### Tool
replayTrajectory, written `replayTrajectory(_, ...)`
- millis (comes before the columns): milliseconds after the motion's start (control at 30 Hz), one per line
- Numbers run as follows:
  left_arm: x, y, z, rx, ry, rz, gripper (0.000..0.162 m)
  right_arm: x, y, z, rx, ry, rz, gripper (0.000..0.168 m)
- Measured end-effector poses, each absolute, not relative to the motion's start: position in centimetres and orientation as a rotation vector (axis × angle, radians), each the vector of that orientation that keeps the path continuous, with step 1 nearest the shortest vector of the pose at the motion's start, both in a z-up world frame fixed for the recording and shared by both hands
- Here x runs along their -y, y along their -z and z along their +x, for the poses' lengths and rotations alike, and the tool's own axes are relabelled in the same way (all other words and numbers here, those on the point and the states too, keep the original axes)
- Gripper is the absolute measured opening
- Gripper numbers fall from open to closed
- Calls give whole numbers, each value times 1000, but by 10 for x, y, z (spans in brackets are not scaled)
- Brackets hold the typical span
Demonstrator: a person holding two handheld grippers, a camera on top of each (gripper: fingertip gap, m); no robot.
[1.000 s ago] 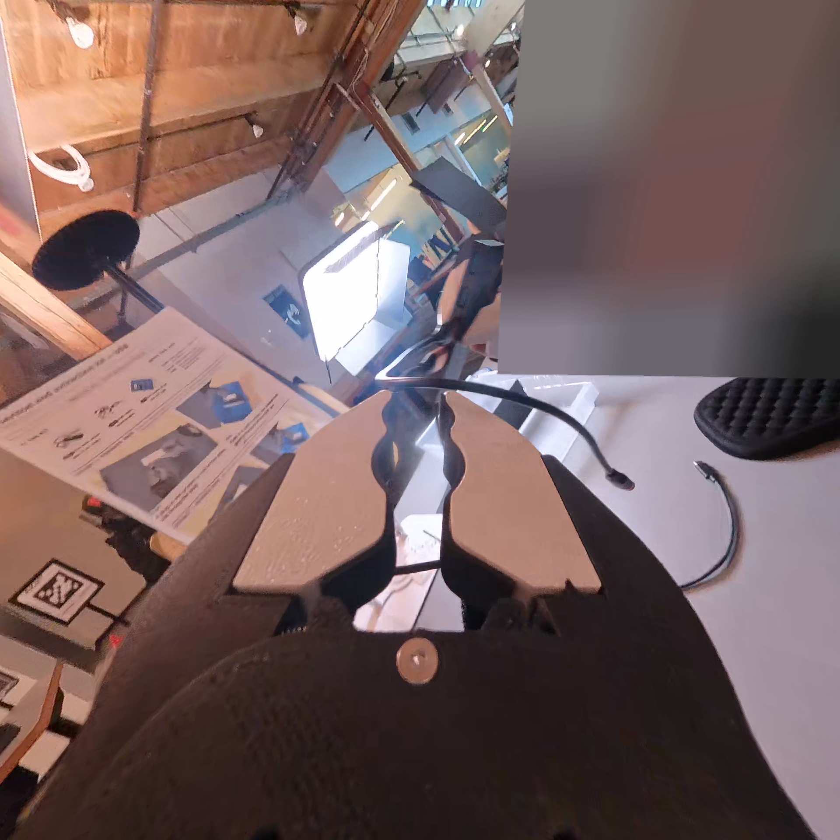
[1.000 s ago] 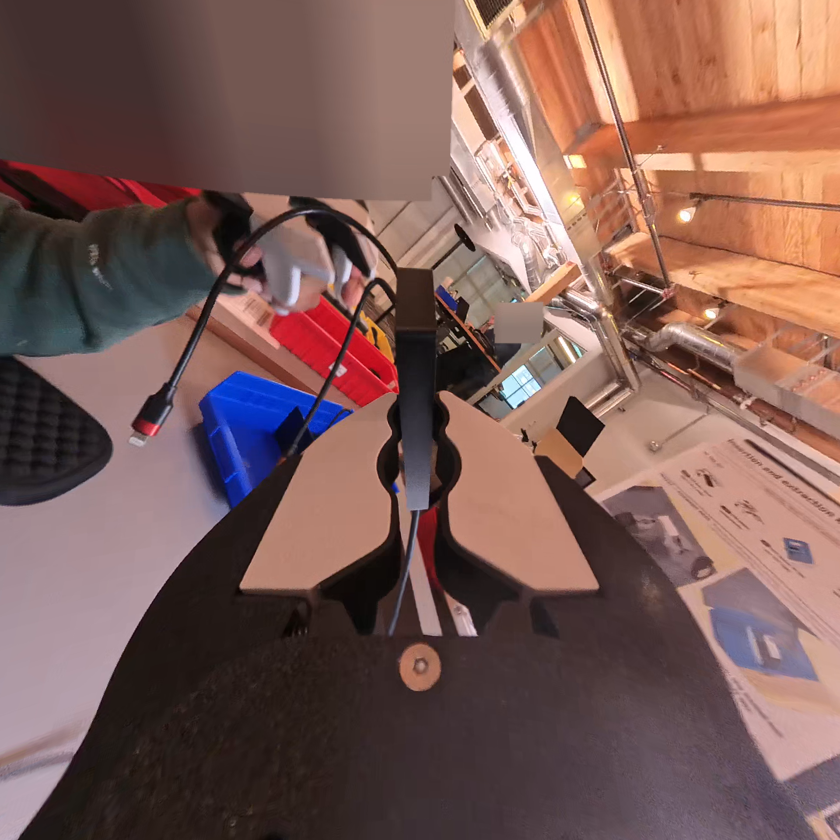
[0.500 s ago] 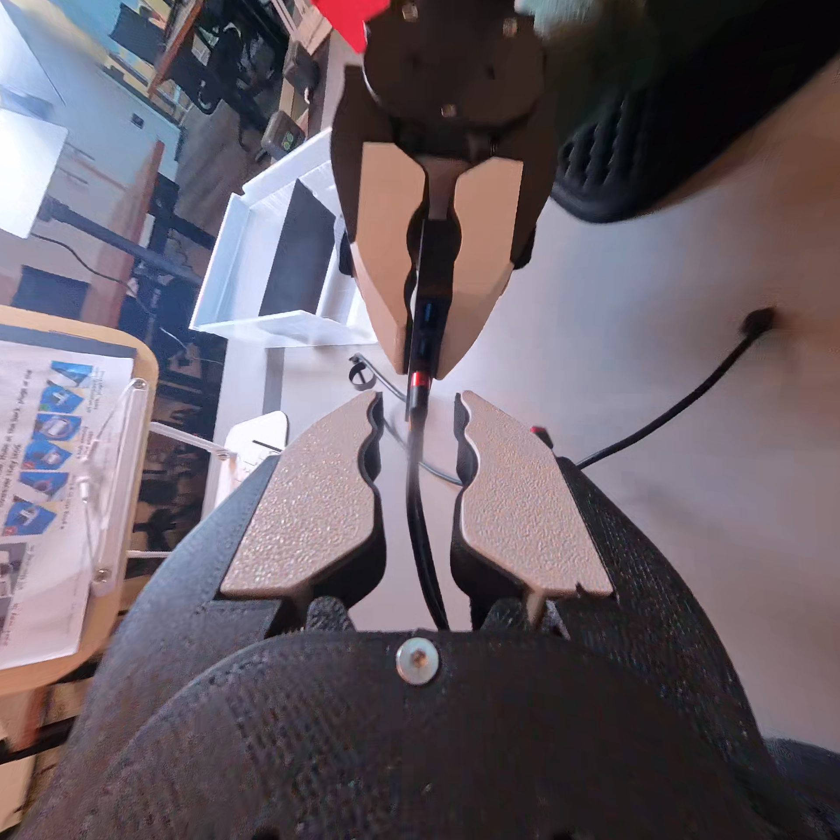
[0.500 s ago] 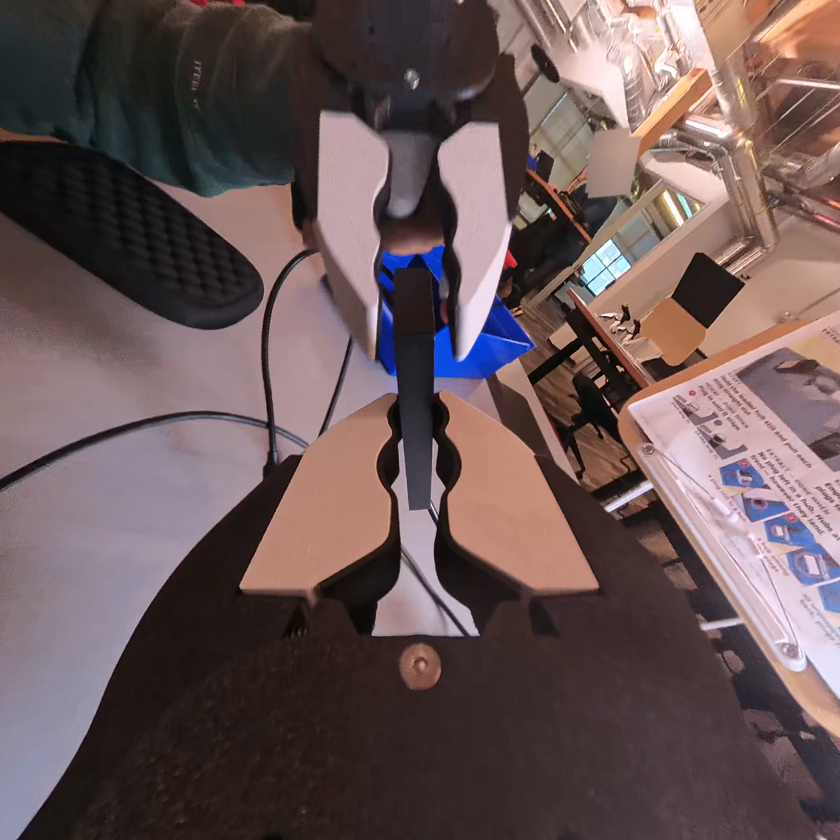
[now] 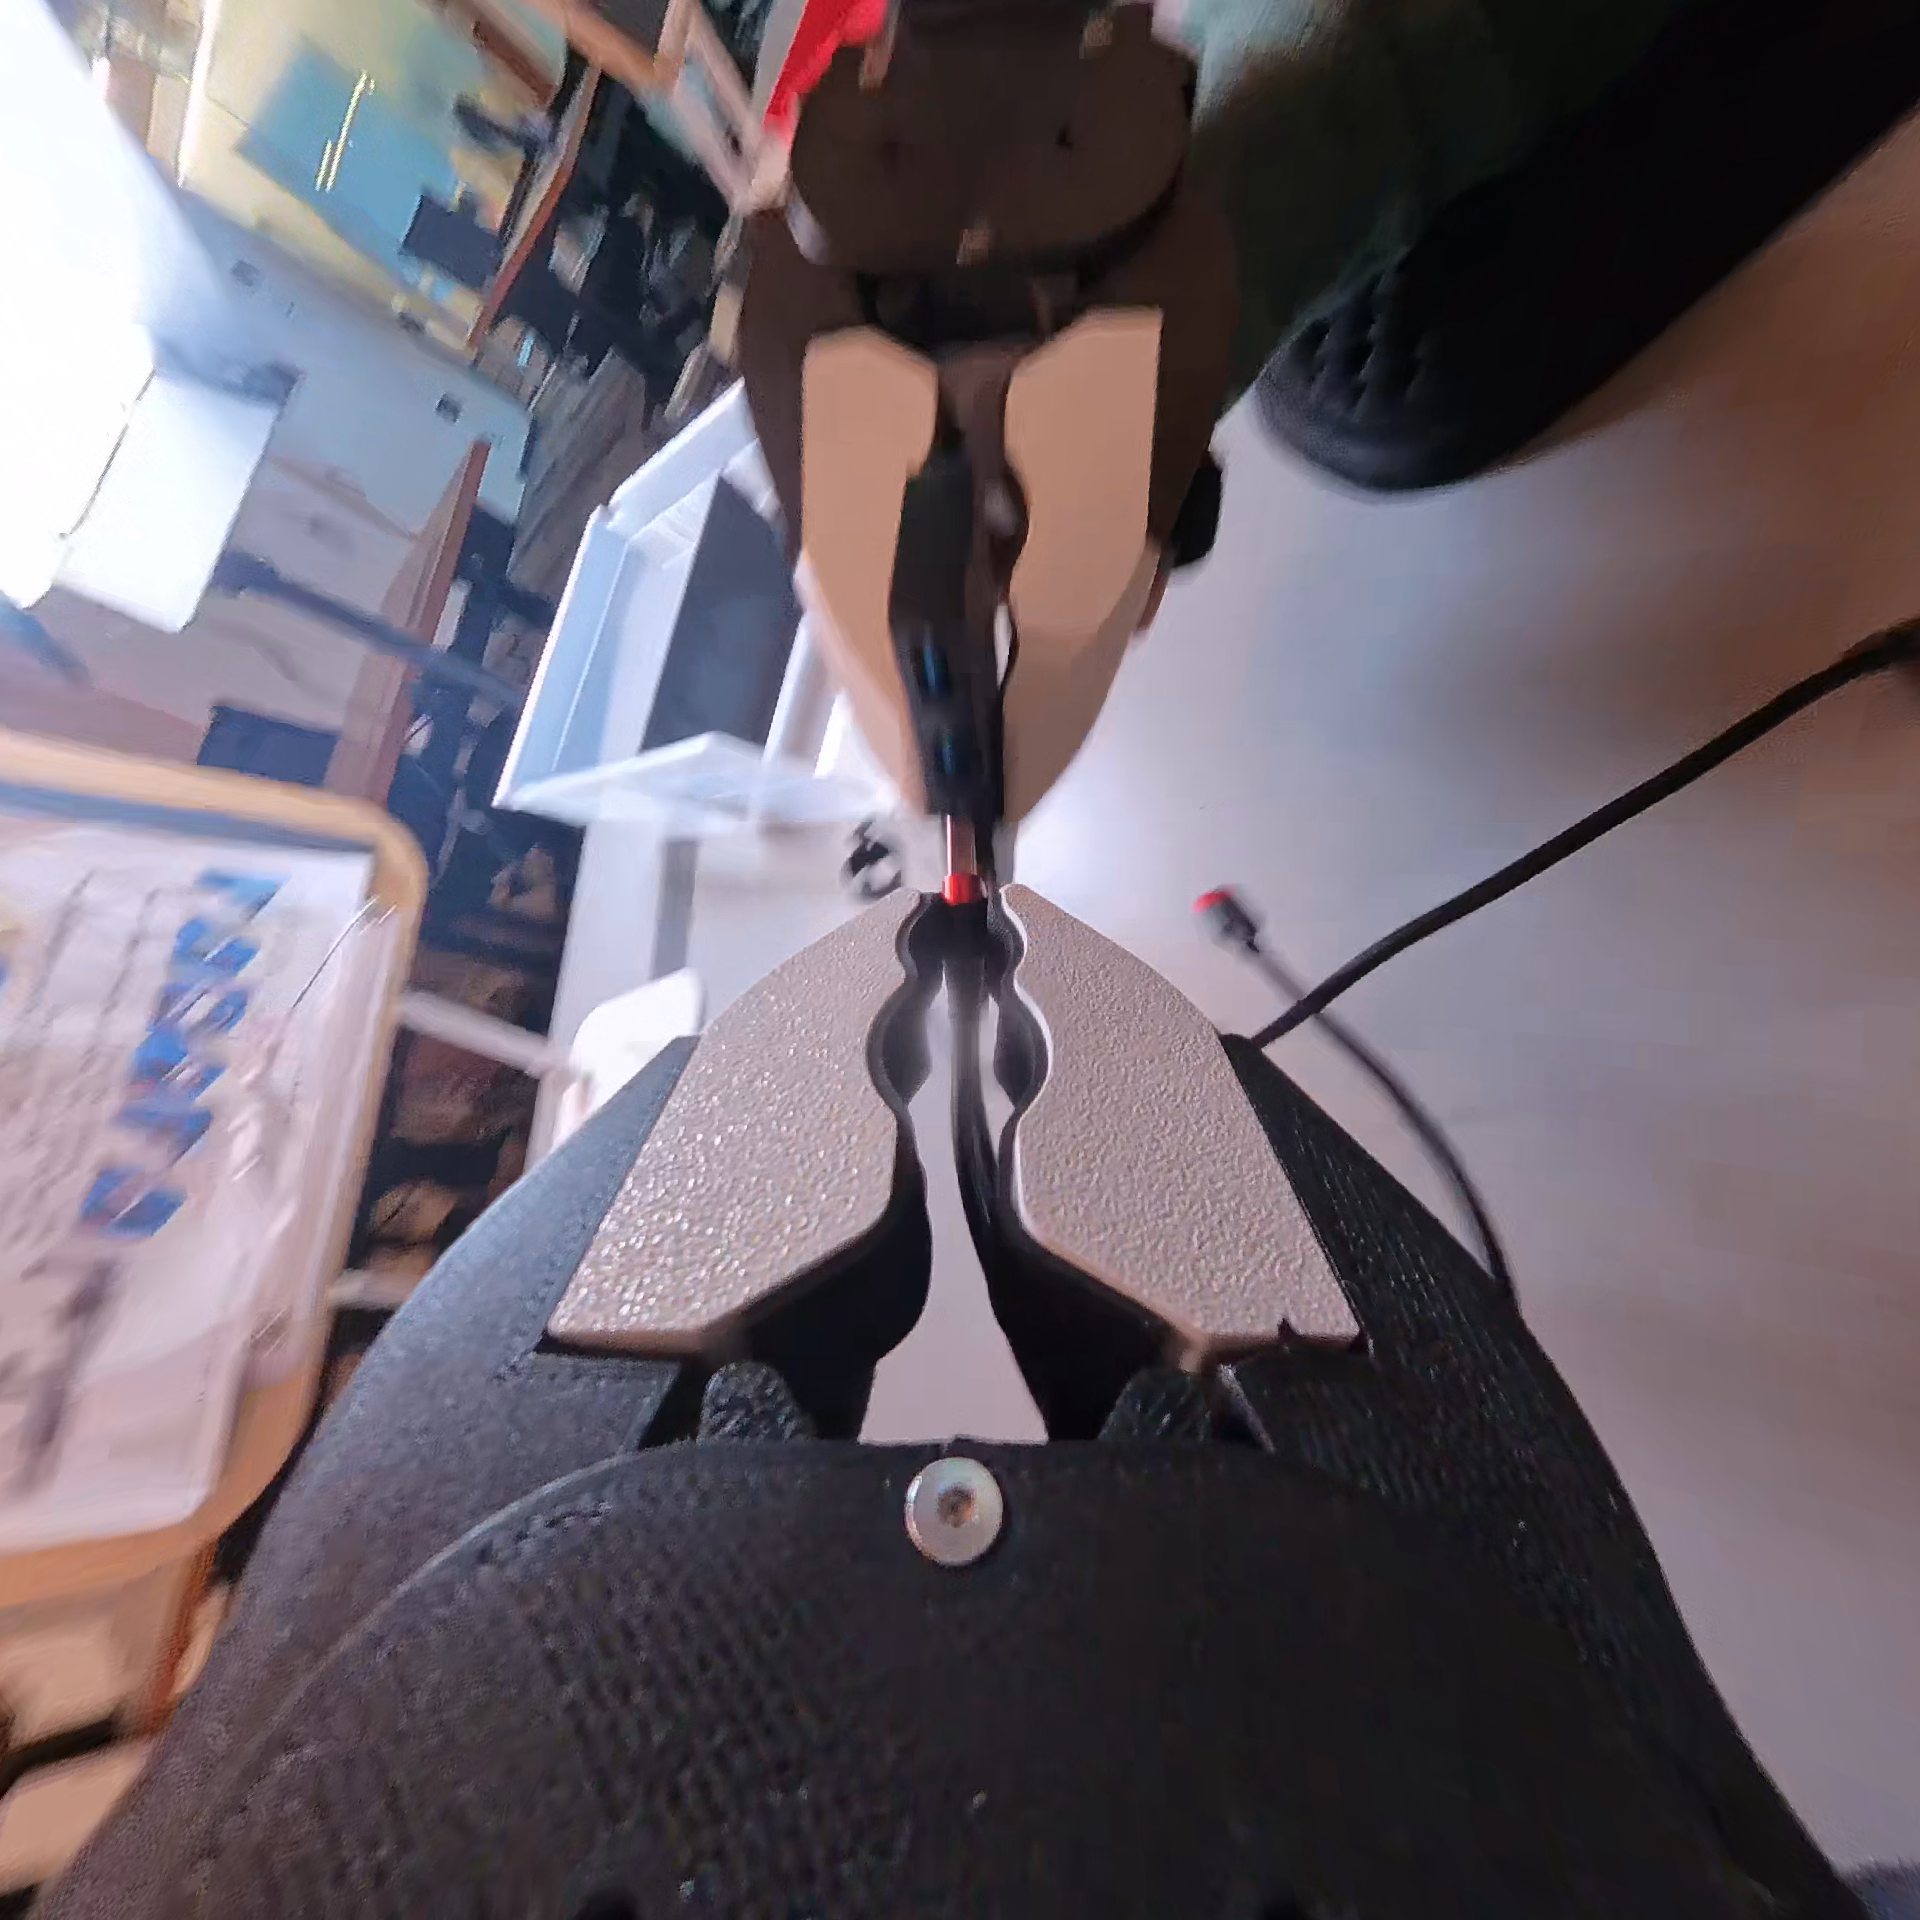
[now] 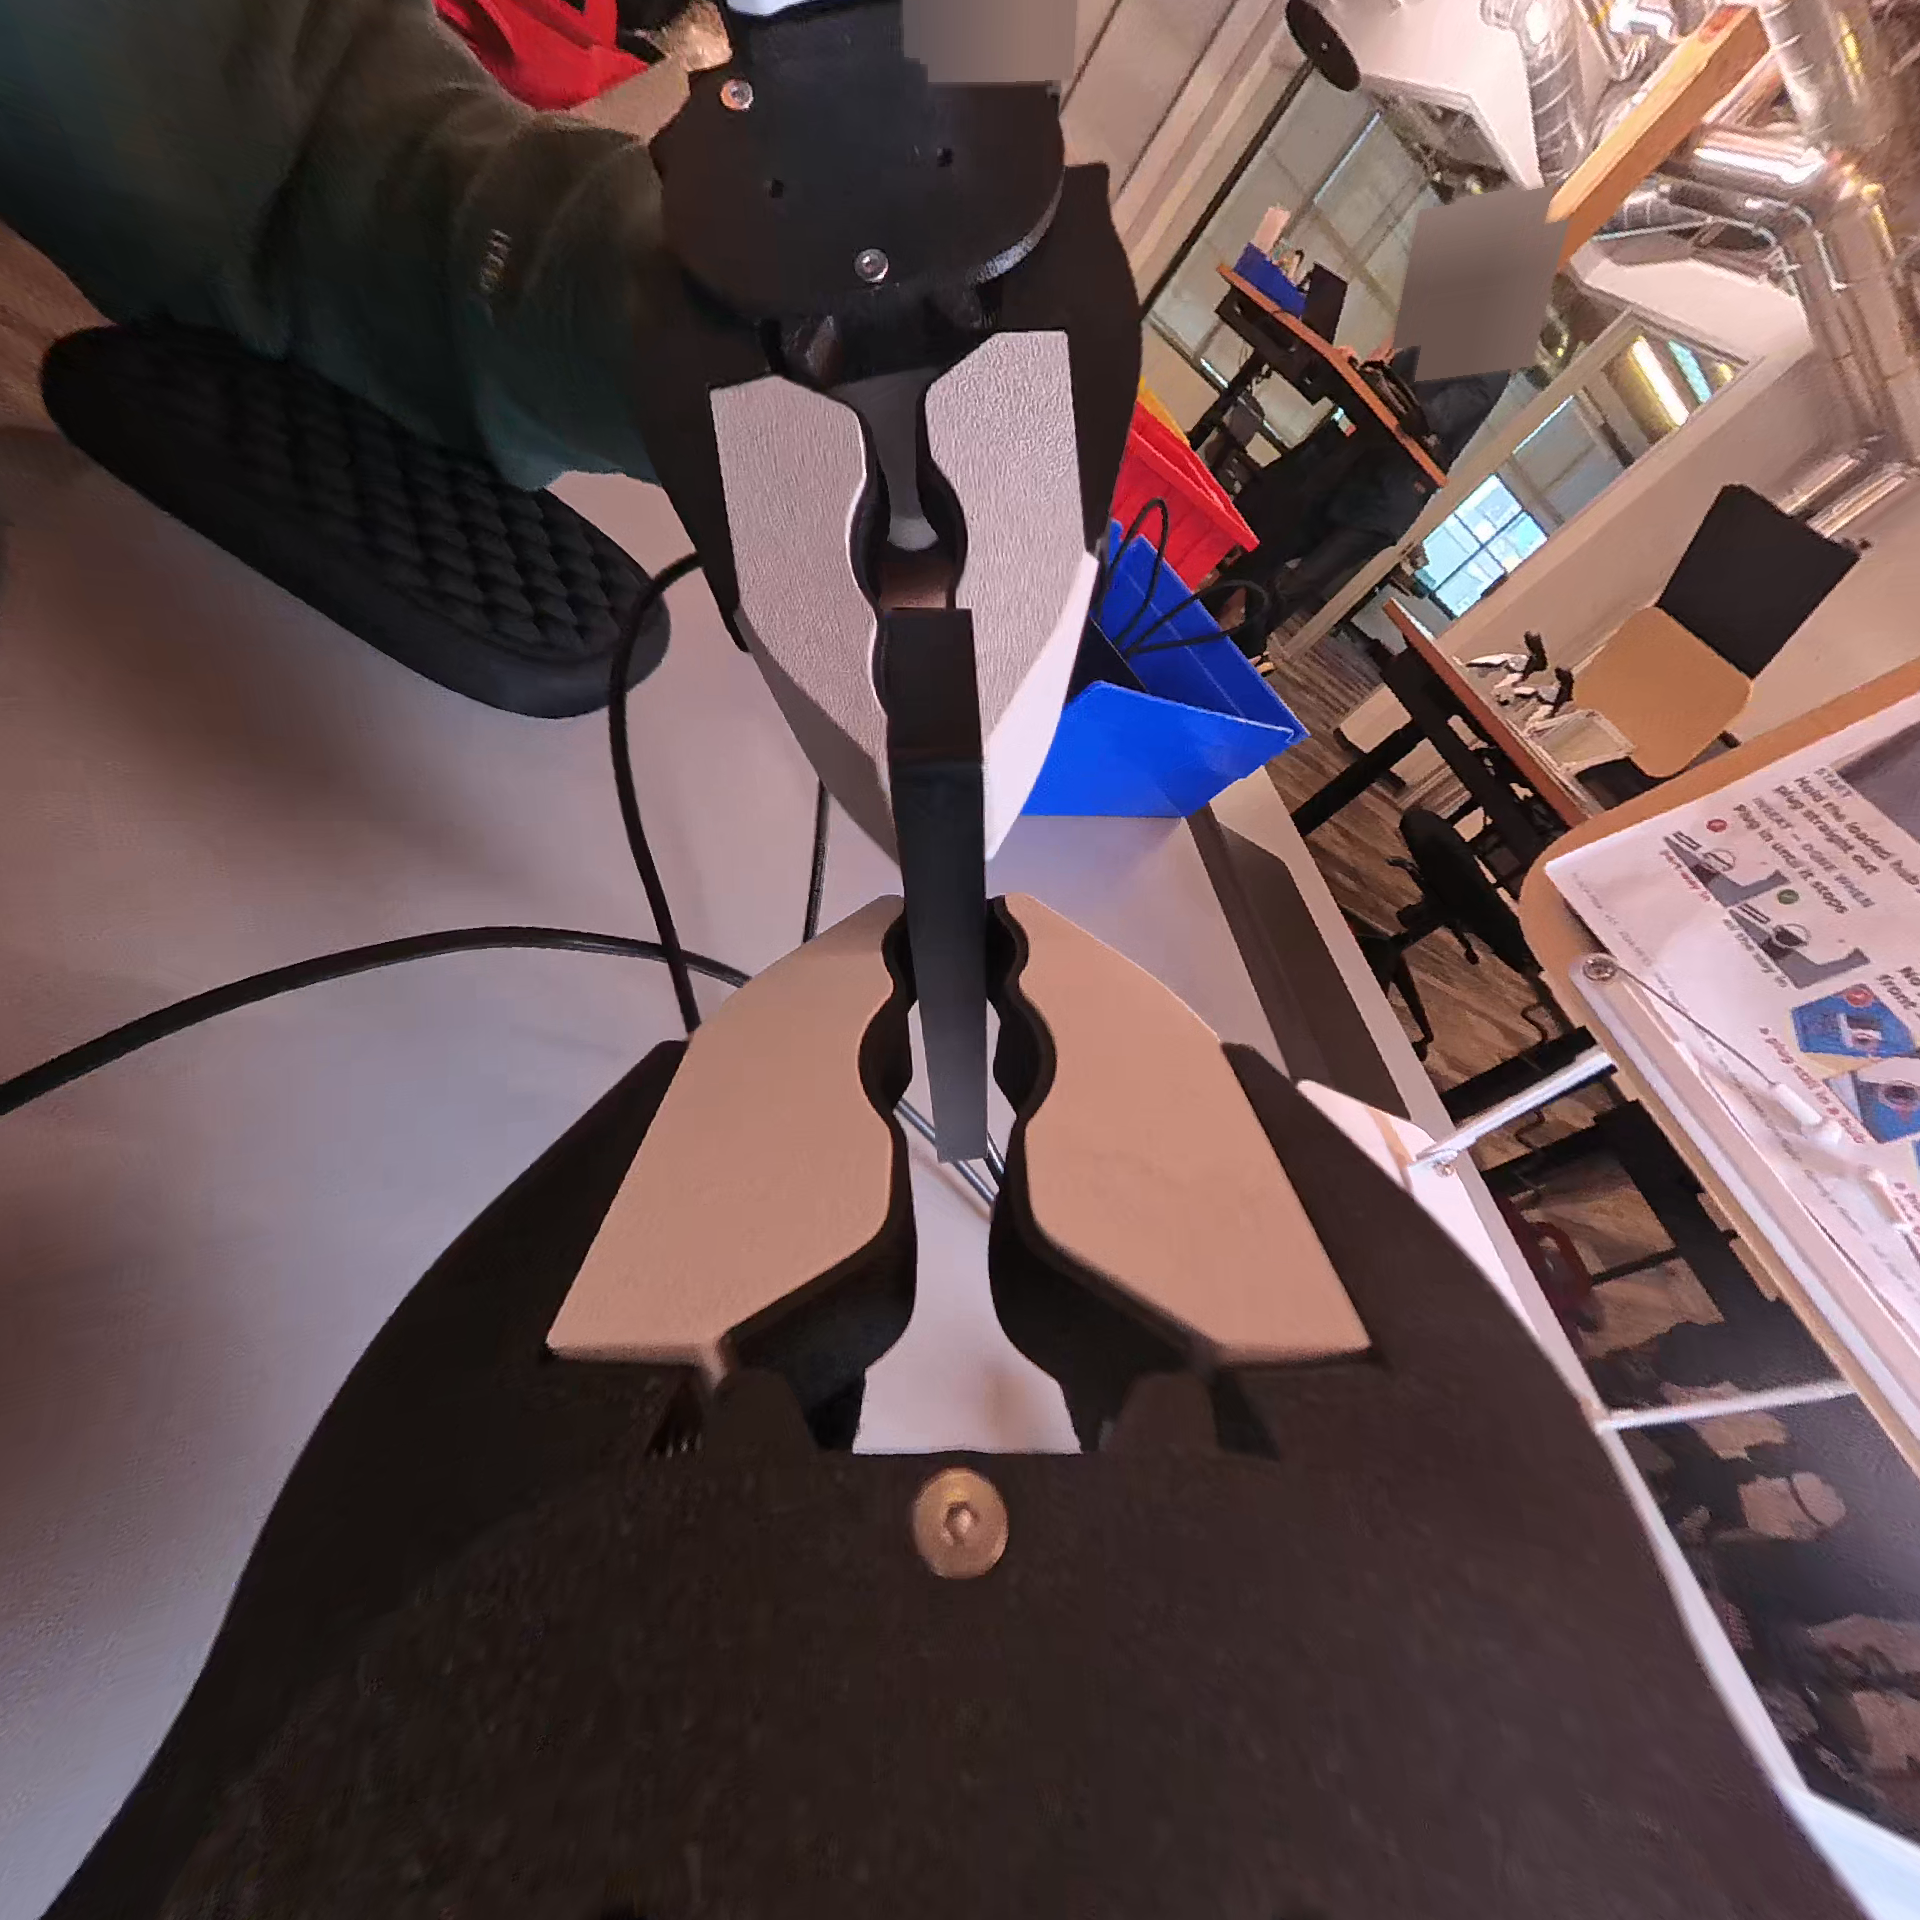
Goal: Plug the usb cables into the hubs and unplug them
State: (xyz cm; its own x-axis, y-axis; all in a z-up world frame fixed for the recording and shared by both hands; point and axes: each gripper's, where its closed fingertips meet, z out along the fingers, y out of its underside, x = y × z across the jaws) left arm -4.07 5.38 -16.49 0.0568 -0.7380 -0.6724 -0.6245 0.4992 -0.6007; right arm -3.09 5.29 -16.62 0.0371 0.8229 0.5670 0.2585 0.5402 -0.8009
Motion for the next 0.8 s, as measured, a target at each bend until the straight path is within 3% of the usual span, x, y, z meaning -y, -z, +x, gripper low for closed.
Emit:
replayTrajectory(33,-65,159,-58,-1597,55,-1206,9,-62,165,-20,1487,-542,-1000,13)
replayTrajectory(400,-84,162,-115,-1320,384,-1447,8,-95,164,24,1365,-437,-1098,12)
replayTrajectory(567,-79,190,-109,-1332,466,-1504,8,-107,150,48,1266,-390,-1115,12)
replayTrajectory(800,-84,188,-114,-1294,457,-1516,8,-87,195,31,1528,-309,-1110,12)
